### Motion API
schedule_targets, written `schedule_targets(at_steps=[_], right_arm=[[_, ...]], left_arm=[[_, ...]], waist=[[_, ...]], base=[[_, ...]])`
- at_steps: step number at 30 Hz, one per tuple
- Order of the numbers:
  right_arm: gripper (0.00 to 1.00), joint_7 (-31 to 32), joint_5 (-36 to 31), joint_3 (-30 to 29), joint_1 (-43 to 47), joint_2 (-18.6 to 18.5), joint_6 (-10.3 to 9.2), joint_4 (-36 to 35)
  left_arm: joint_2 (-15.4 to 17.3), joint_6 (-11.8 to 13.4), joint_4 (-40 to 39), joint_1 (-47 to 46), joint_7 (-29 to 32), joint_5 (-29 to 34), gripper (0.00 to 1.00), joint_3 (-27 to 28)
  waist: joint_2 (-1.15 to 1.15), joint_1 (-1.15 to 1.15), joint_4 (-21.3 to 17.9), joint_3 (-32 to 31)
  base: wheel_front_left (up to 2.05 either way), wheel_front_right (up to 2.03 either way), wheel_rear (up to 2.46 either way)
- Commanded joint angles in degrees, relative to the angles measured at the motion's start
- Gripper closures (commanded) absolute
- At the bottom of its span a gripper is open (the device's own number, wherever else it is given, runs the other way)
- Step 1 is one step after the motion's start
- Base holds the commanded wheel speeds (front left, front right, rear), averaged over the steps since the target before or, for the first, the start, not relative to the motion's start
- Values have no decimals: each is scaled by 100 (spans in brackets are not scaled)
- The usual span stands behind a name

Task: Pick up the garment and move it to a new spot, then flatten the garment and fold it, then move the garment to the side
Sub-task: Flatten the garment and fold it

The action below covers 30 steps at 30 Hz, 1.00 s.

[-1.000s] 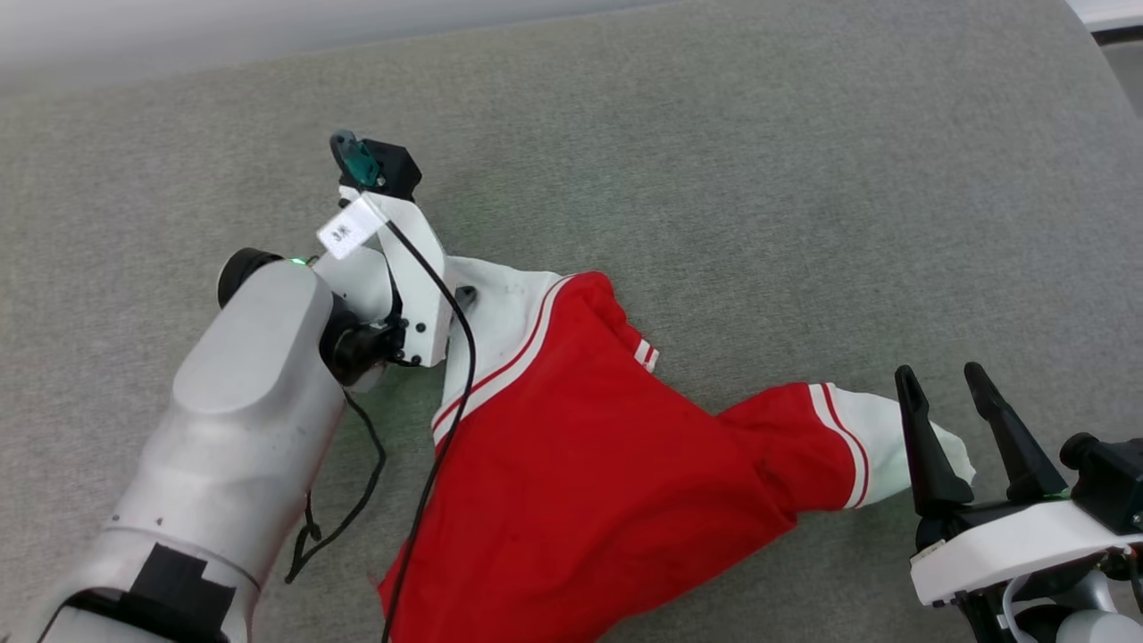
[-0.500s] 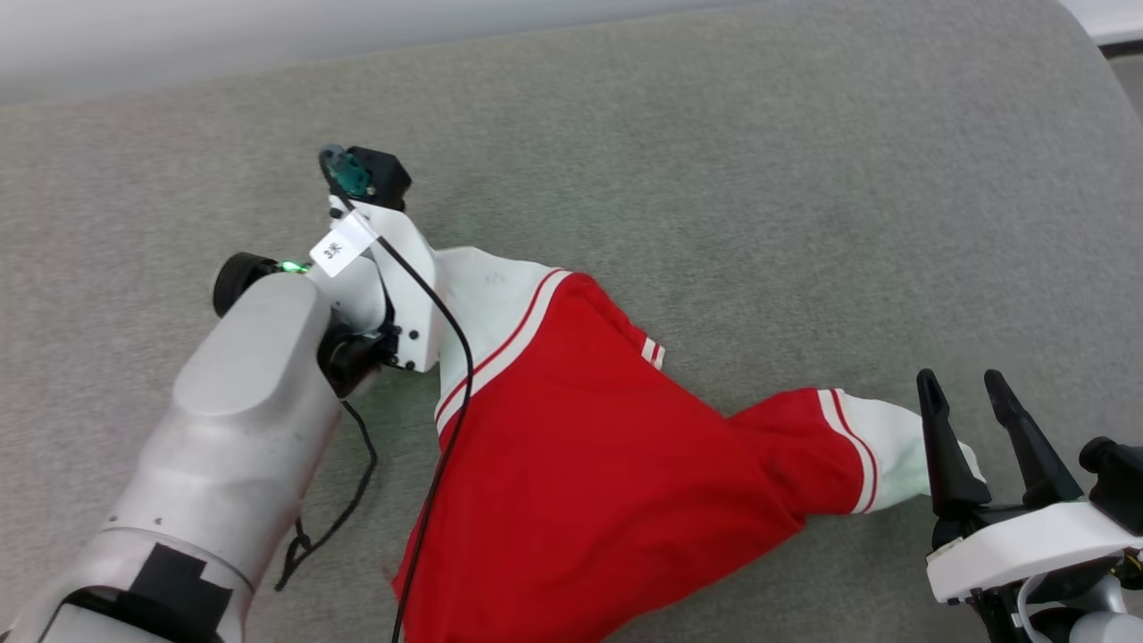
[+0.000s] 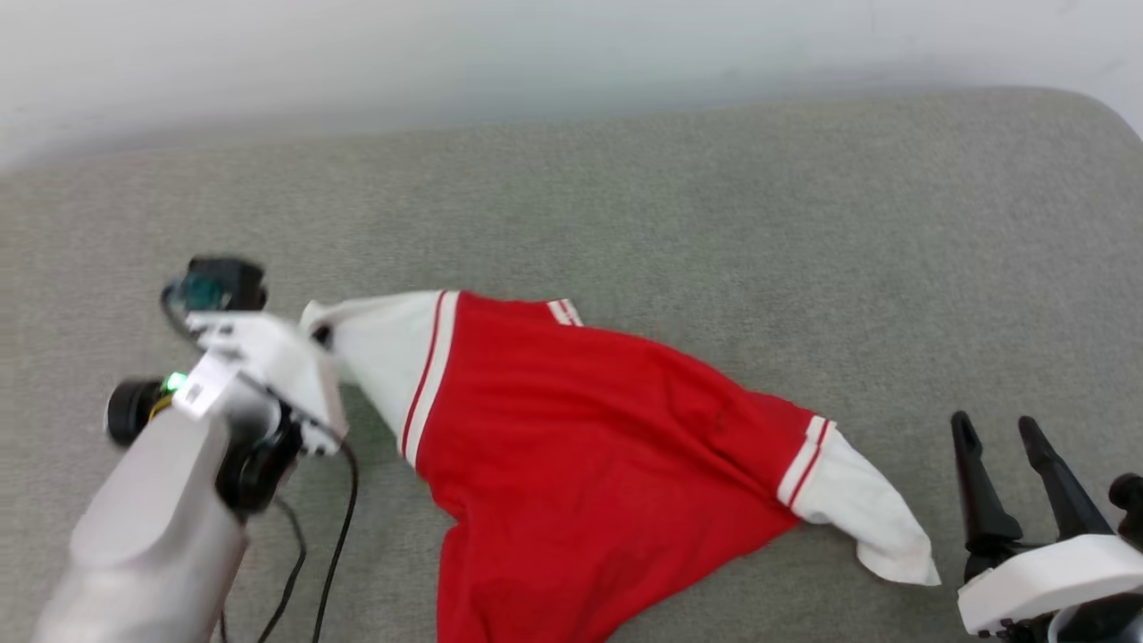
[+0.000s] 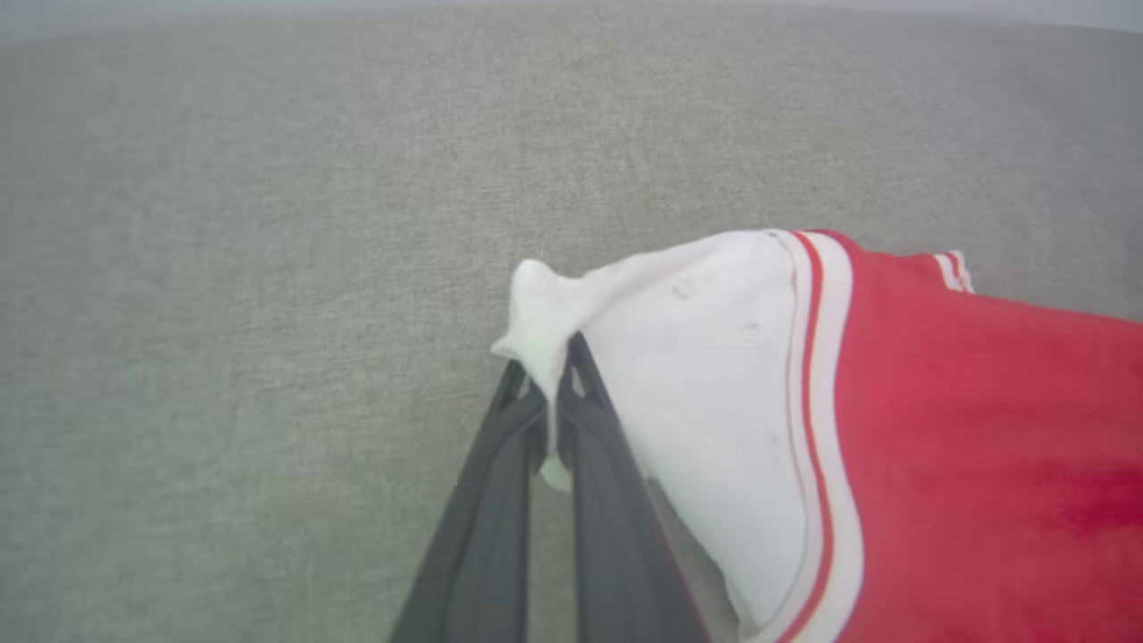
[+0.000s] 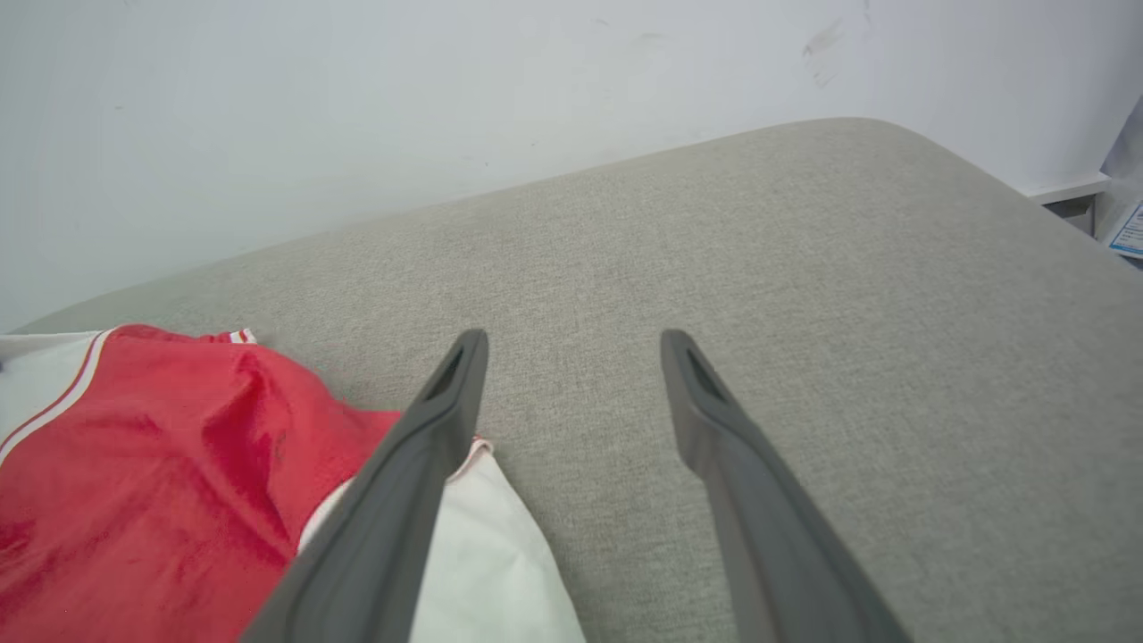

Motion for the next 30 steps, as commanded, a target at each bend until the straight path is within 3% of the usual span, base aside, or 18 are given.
schedule_targets(at_steps=[1, 5, 12, 13, 14, 15, 23, 30], right_arm=[[0, 21, -33, -89, 109, 4, -4, -28], [0, 89, -55, -194, 185, 4, -4, -68], [0, 164, -57, -279, 244, 4, -4, -91], [0, 174, -67, -291, 247, 4, -4, -98], [0, 190, -70, -299, 263, 4, -4, -98], [0, 211, -83, -303, 279, 4, -4, -98], [0, 459, -117, -369, 424, 4, -4, -126], [0, 1112, 21, -435, 645, 4, -4, 19]], left_arm=[[185, 207, -416, 551, -86, -118, 100, 147], [455, 630, -1283, 1606, -89, -352, 100, 388], [557, 1152, -2338, 2950, -51, -711, 100, 656], [537, 1185, -2466, 3085, -34, -744, 96, 645], [518, 1221, -2581, 3185, -65, -767, 64, 652], [519, 1256, -2679, 3260, -129, -732, 1, 662], [417, 1375, -3225, 3414, -926, -303, 0, 623], [378, 1478, -3582, 3316, -1830, 310, 0, 518]], waist=[[0, 0, 148, -139], [0, 0, 237, -249], [0, 0, 293, -388], [0, 0, 301, -412], [0, 0, 305, -439], [0, 0, 302, -467], [0, 0, 250, -734], [0, 0, 205, -838]], base=[[0, 0, 0], [0, 0, 0], [0, 0, 0], [0, 0, 0], [0, 0, 0], [0, 0, 0], [0, 0, 0], [0, 0, 0]])
